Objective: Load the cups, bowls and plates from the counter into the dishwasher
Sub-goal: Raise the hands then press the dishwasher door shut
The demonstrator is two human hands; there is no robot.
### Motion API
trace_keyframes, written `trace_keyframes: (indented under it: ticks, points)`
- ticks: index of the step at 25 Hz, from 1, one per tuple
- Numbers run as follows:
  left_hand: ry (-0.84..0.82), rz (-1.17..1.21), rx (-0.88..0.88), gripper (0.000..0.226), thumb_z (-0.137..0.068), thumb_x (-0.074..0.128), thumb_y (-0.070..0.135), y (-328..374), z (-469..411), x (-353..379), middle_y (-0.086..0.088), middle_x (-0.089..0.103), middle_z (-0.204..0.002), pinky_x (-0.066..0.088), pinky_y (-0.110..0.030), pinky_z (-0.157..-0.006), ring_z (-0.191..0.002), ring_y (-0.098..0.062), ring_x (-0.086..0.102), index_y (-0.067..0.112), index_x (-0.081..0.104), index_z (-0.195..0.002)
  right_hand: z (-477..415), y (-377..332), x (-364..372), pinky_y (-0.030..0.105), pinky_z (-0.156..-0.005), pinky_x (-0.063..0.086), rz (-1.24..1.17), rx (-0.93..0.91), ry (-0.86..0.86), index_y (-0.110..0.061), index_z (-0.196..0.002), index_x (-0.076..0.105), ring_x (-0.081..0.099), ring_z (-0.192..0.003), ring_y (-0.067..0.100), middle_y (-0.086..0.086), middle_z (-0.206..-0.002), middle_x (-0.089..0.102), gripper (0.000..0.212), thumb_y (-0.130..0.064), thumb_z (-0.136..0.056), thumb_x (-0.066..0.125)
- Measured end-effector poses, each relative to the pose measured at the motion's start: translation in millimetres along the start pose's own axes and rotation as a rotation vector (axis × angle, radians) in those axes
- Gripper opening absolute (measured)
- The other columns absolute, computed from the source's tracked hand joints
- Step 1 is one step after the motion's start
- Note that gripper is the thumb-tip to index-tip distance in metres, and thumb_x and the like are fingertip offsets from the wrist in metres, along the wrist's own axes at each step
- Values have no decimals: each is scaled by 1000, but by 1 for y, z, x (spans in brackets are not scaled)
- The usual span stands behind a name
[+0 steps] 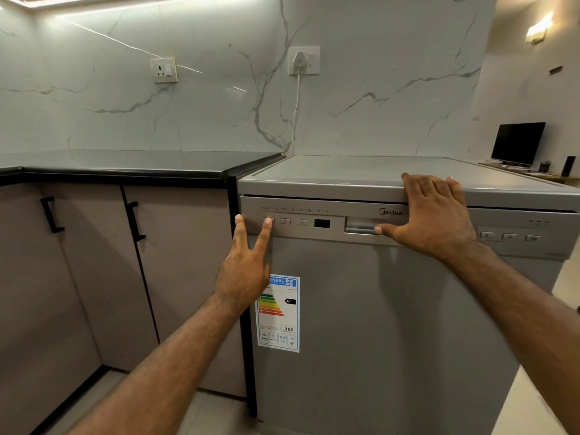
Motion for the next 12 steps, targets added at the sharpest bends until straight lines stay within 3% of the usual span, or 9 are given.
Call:
trace_keyframes:
  ticks: [2,7,12]
  points:
    - [-12,-11,2,96,-98,64,27,0,0,-1,-17,-23,-168,60,-40,-84,-138,-42,48,44,-6,-161,0,0,0,49,-125,6,-6,3,-14,-15,-156,21,28,-145,30,9,-155,35,115,-85,-71,57]
    - [-92,-14,-15,117,-92,73,30,0,4,3,-12,-36,-163,59,-32,-73,-138,-39,50,49,-24,-154,1,0,-1,50,-125,5,-3,-10,-31,-15,-157,18,26,-146,29,9,-156,32,119,-81,-69,64]
    - [-103,-7,-61,119,-91,74,34,-1,5,6,-13,-29,-166,59,-48,-90,-145,-45,39,53,-26,-152,2,-1,-1,49,-125,2,22,-28,-78,-16,-157,12,23,-146,30,8,-156,29,125,-70,-64,76]
Point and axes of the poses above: each hand's wrist, its own z-axis away from the middle knuckle, its own x-axis out of the palm, y = z × x, the point moved 9 cm from there along -z, towards the middle knuckle
